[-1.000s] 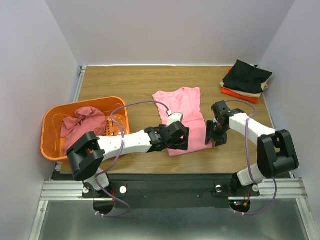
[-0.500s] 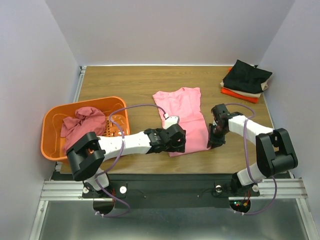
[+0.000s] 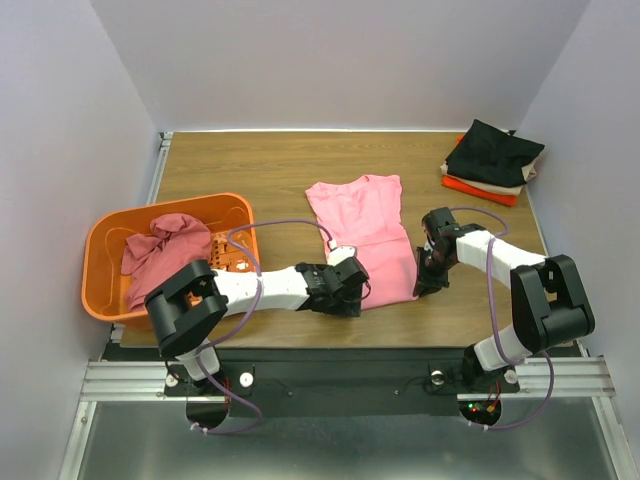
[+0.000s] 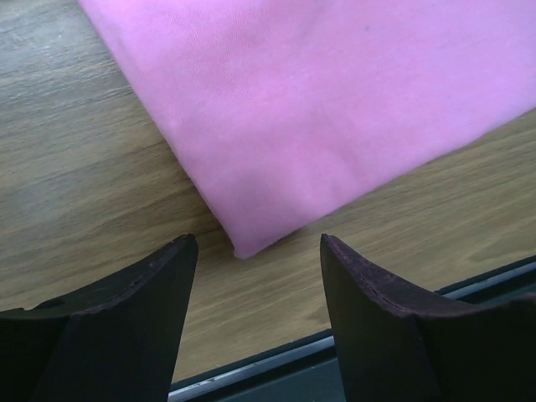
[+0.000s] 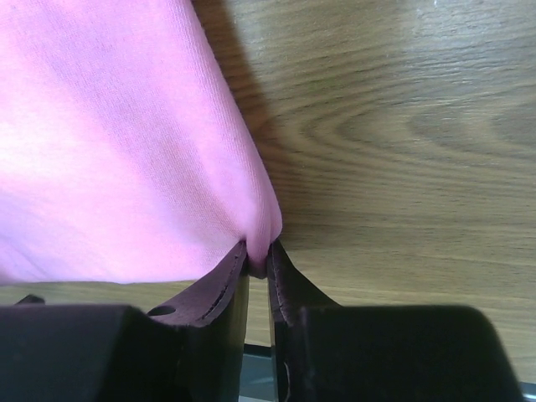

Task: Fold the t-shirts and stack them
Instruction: Fold the tshirt

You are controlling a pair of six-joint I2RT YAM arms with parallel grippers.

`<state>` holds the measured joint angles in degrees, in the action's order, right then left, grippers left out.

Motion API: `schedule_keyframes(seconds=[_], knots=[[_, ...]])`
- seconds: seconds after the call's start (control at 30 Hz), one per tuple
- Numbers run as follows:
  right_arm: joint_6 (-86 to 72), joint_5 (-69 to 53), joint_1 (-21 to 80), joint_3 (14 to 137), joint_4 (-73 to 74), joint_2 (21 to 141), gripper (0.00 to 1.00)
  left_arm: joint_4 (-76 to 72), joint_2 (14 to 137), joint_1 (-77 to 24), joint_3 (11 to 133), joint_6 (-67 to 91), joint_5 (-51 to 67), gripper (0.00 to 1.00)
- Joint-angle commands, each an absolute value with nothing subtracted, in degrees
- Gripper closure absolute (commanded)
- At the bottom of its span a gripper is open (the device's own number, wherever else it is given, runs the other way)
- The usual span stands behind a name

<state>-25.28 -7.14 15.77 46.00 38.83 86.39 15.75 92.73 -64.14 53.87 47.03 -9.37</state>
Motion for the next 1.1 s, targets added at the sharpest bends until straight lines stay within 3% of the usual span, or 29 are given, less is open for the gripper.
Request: schedule_keyframes(seconds=[0.0, 0.1, 0.3, 0.43, 0.5, 0.67, 1.07], knots=[[-25.14, -6.5, 15.91, 44.3, 36.39, 87.98, 0.82, 15.12, 93.87, -64.51, 54.23, 47.02, -9.05, 0.29], [-25.14, -6.5, 15.91, 44.47, 36.47, 87.89, 0.82, 15.03, 95.01, -64.51, 54.58, 46.67, -9.14, 0.31], [-24.96, -6.86, 15.91, 44.65, 36.39, 88.33, 0.82, 14.15, 96.15, -64.42, 54.32, 46.14, -9.67, 0.46], [-24.96, -6.77, 15.91, 45.17, 36.47, 88.07, 0.83, 14.67, 97.03, -64.51, 55.28, 45.44, -9.67, 0.71], [-24.96, -6.86, 15.91, 45.44, 36.74, 87.54, 0.83, 15.29, 96.77, -64.42, 55.37, 45.7, -10.11, 0.79], [-23.91, -6.16, 15.91, 48.68, 41.47, 85.79, 0.97, 18.01, 94.58, -64.51, 55.2, 45.71, -10.37, 0.99], [-23.64, -4.92, 15.91, 60.38, 61.95, 77.61, 1.0, 27.68, 89.13, -64.42, 61.96, 40.78, -1.15, 1.0]])
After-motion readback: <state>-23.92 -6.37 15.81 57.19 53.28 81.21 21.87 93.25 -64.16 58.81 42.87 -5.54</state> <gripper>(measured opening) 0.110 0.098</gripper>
